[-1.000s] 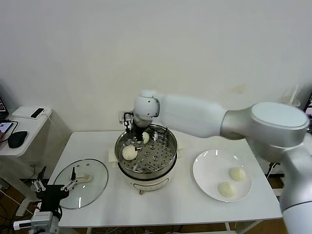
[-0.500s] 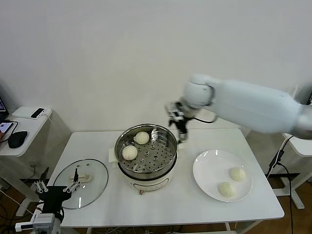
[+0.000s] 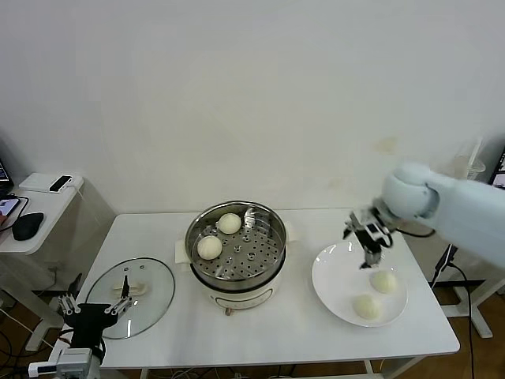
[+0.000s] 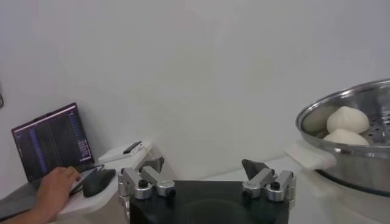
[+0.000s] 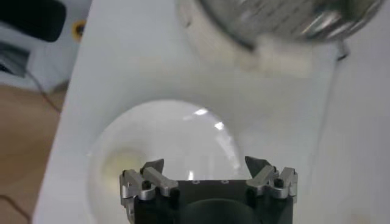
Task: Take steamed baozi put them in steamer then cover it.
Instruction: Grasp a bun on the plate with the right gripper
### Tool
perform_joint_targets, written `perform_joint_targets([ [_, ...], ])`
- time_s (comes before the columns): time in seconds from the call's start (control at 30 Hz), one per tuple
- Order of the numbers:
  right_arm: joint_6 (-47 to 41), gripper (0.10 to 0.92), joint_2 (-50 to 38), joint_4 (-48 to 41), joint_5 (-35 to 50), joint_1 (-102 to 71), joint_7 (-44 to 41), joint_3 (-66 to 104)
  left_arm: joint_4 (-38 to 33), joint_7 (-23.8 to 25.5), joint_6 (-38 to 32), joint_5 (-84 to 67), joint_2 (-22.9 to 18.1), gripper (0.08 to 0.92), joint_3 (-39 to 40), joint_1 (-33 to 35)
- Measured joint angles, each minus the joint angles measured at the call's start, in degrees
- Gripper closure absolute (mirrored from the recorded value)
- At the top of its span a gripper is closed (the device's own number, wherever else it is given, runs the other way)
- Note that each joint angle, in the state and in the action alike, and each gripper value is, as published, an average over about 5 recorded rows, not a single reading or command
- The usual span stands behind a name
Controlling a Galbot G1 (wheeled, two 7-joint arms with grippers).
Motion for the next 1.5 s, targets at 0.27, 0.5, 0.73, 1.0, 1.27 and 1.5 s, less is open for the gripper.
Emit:
perform_joint_targets([
  [0.27,1.37,0.203,-2.18,-0.69,-4.04,-10.75,-0.11,6.48,0.49,-0.04,-0.06,0.32,-0.07,0.177,-0.21,0.34],
  [0.5,1.69,0.203,-2.22,-2.91,-6.22,-18.29,0.23,11.13,0.93,-0.08,-0.06,0.68,-0.18,0.177,0.03,0.25],
  [0.73,1.91,0.203,-1.23,-5.65,-7.28,-23.11,0.81,14.32,1.47,-0.08,-0.02,0.82,-0.20,0.177,0.22,-0.28],
  [1.0,1.50,0.215,0.60,-8.39,-7.47,-25.41,1.22,15.83,1.88,-0.08,0.03,0.97,-0.28,0.177,0.32,-0.57],
  [1.27,0.58,0.322,1.73,-9.58,-7.07,-26.49,1.56,16.53,1.89,-0.09,0.07,1.08,-0.44,0.177,0.41,-0.58],
  [1.5,0.19,0.412,1.96,-10.06,-6.84,-26.73,1.34,17.11,1.69,-0.12,0.07,1.16,-0.49,0.177,0.49,-0.56],
])
